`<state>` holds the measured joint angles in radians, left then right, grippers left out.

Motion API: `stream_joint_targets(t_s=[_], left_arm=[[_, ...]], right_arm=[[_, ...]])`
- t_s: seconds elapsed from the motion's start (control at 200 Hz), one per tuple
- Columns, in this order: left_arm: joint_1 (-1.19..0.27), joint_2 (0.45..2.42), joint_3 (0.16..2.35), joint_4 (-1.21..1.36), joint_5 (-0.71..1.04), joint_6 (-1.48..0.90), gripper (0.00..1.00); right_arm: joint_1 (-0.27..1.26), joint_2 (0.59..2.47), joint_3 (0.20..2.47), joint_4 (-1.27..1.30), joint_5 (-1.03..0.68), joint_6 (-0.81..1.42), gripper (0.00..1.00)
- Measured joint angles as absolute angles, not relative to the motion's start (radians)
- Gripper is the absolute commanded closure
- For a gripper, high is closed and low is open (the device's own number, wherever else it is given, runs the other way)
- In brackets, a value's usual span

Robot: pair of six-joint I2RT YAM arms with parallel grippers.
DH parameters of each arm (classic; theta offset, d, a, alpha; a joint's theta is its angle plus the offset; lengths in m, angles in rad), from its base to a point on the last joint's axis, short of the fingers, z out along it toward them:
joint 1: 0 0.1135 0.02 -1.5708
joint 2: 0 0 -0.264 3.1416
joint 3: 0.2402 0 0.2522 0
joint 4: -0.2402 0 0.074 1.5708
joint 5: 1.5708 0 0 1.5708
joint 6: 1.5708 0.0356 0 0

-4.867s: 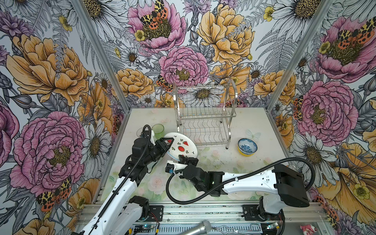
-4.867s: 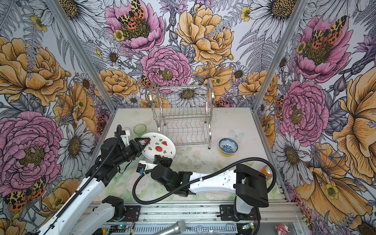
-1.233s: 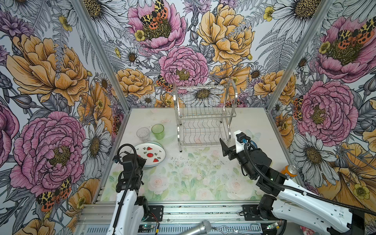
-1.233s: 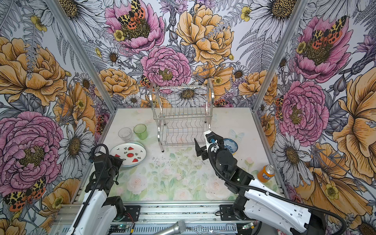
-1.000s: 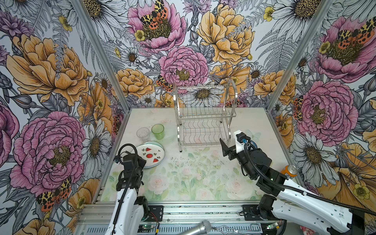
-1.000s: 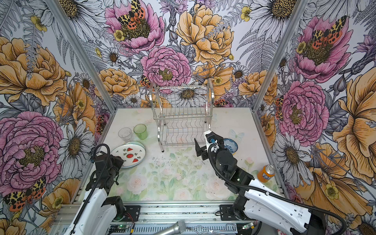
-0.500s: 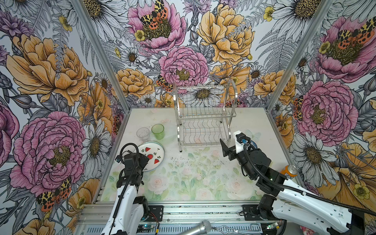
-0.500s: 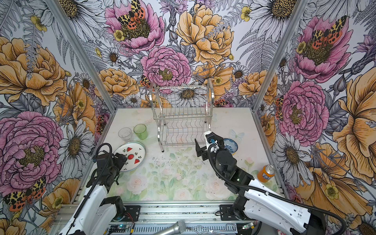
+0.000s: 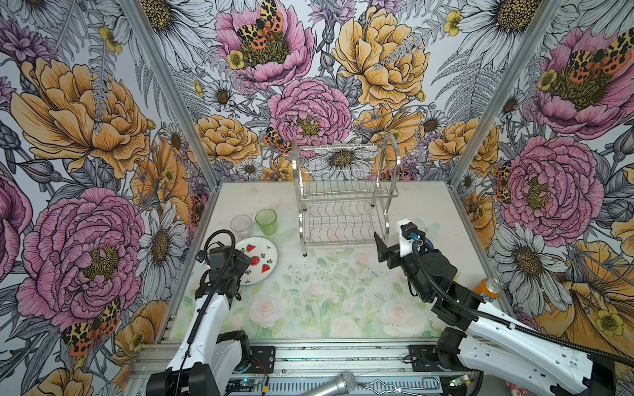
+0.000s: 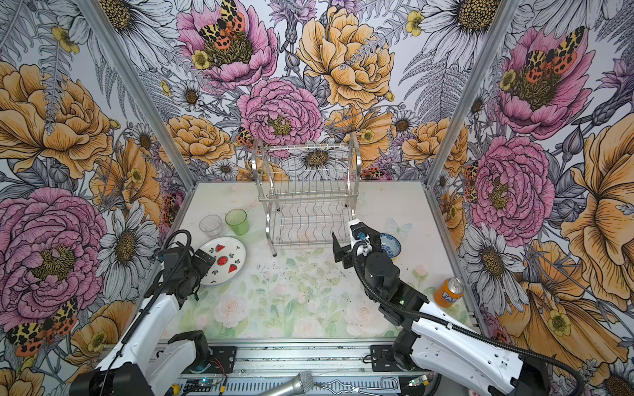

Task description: Unload the mixed dishes from the dish rack

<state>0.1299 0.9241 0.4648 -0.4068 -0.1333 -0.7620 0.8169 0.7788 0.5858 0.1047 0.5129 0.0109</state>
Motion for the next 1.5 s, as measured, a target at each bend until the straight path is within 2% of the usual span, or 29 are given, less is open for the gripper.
stream_joint_targets(t_s=[0.265,0.405,0.655,0.831,1.051,1.501], left_arm=[[0.009,0.872,0.467,-0.374,-0.227,-0.714,0.01],[-0.006,0.828,0.467,-0.329,-0.282,-0.676,0.01],[-0.006,0.802,0.408,-0.065,-0.367,-0.571,0.01],[-0.004,0.923,0.347,0.175,-0.424,-0.496,0.01],[0.023,1.089,0.355,0.334,-0.426,-0.381,0.01],[0.025,1.319,0.366,0.611,-0.371,-0.178,0.01]], right_arm=[[0.756,0.779,0.573,0.102,0.627,0.047,0.05],[0.682,0.772,0.541,0.101,0.679,0.097,0.03],[0.521,0.787,0.462,0.138,0.747,0.195,0.00],[0.438,0.809,0.388,0.190,0.828,0.217,0.00],[0.361,0.829,0.323,0.290,0.885,0.226,0.00],[0.233,1.120,0.313,0.483,0.874,0.226,0.00]])
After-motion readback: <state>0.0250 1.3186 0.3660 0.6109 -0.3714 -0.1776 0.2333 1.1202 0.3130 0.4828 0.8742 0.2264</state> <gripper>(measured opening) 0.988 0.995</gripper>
